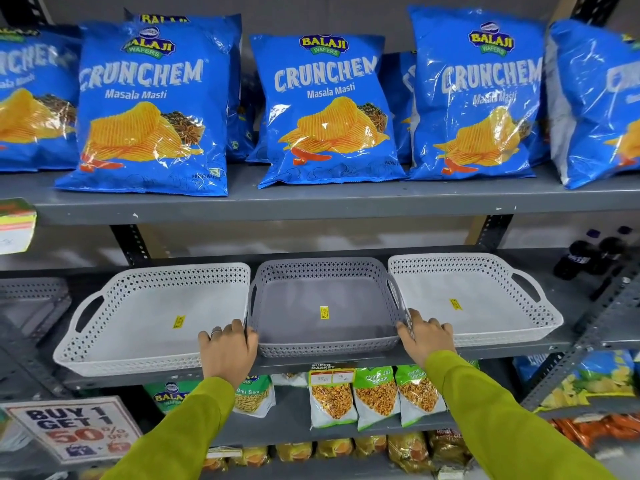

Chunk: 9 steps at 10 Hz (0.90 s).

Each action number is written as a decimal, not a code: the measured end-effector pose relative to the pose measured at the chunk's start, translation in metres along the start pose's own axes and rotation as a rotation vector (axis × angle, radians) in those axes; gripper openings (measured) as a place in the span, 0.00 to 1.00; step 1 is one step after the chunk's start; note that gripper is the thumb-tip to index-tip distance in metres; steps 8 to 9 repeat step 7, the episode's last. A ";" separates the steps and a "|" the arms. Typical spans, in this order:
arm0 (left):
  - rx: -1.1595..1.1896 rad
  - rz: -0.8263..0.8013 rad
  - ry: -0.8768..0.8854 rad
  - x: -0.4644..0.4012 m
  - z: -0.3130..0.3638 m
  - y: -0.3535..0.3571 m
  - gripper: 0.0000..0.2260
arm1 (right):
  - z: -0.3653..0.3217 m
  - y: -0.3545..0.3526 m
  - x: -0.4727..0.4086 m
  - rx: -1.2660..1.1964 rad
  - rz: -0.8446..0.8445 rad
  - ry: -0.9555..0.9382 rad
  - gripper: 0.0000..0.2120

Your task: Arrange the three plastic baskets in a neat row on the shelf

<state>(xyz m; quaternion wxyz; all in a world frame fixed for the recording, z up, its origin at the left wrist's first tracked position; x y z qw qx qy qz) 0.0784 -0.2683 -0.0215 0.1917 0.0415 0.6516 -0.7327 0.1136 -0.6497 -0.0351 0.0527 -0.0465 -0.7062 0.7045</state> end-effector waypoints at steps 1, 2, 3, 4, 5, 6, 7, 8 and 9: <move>-0.012 -0.006 -0.010 0.000 0.001 -0.003 0.19 | -0.002 -0.002 0.001 0.006 -0.004 -0.003 0.26; -0.024 -0.031 -0.007 -0.001 0.002 -0.006 0.19 | -0.005 -0.007 0.003 0.028 -0.016 0.001 0.27; -0.037 -0.058 0.002 -0.002 0.002 -0.006 0.19 | -0.006 -0.008 0.006 0.031 -0.026 0.010 0.27; -0.013 -0.082 0.005 0.000 0.002 -0.007 0.20 | -0.006 -0.006 0.006 0.031 -0.026 0.032 0.28; -0.016 -0.102 0.020 0.002 0.003 -0.003 0.22 | -0.005 -0.003 0.007 0.030 -0.004 0.039 0.32; 0.012 -0.111 0.057 -0.001 0.001 -0.008 0.26 | -0.006 -0.013 0.010 0.036 0.097 0.009 0.45; 0.026 -0.098 0.128 0.006 0.012 -0.019 0.27 | -0.017 -0.029 0.022 0.018 0.261 -0.052 0.48; 0.026 -0.098 0.128 0.006 0.012 -0.019 0.27 | -0.017 -0.029 0.022 0.018 0.261 -0.052 0.48; 0.026 -0.098 0.128 0.006 0.012 -0.019 0.27 | -0.017 -0.029 0.022 0.018 0.261 -0.052 0.48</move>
Point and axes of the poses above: each hand's wrist, its own x-axis away from the middle knuckle, its own y-axis out of the palm, z = x × y, the point moved 7 cm from there along -x, towards the middle knuckle, and after that the axes turned 7 degrees about x, right-handed, at the moved point
